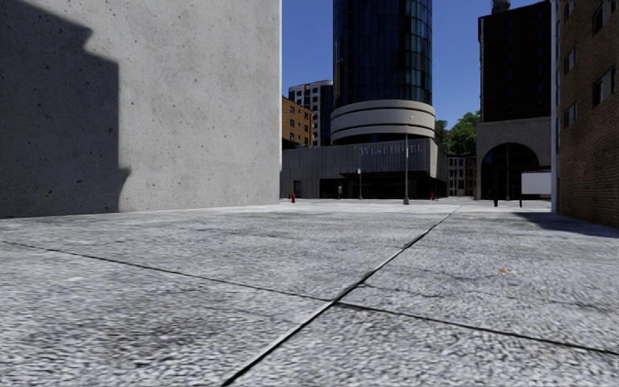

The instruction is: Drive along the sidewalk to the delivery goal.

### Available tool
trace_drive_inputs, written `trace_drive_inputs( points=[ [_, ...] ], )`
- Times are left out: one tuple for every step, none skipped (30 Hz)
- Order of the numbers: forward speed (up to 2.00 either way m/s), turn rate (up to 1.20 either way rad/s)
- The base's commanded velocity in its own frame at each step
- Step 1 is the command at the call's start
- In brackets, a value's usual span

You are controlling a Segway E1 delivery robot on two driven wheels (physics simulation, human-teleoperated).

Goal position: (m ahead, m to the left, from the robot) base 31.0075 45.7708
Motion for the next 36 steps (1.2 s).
trace_drive_inputs(
  points=[
    [2.0,0.0],
    [2.0,0.0],
    [2.0,0.0],
    [2.0,0.0],
    [2.0,-0.2],
    [2.0,-0.98],
    [2.0,-1.2],
    [2.0,-1.2],
    [2.0,-1.2],
    [2.0,-1.19],
    [2.0,0.0],
    [2.0,0.0],
    [2.0,0.0],
    [2.0,0.0],
    [2.0,0.0],
    [2.0,0.0],
    [2.0,0.0],
    [2.0,0.0],
    [2.0,0.0],
    [2.0,0.0],
    [2.0,0.0],
    [2.0,0.0],
    [2.0,0.0],
    [2.0,0.0],
    [2.0,0.0],
    [2.0,0.0],
    [2.0,0.0],
    [2.0,0.0],
    [2.0,-0.32],
    [2.0,-0.32],
    [2.0,-1.01],
    [2.0,-1.2],
    [2.0,-1.2],
    [2.0,-1.2],
    [2.0,-0.08],
    [2.0,0.0]
  ],
)
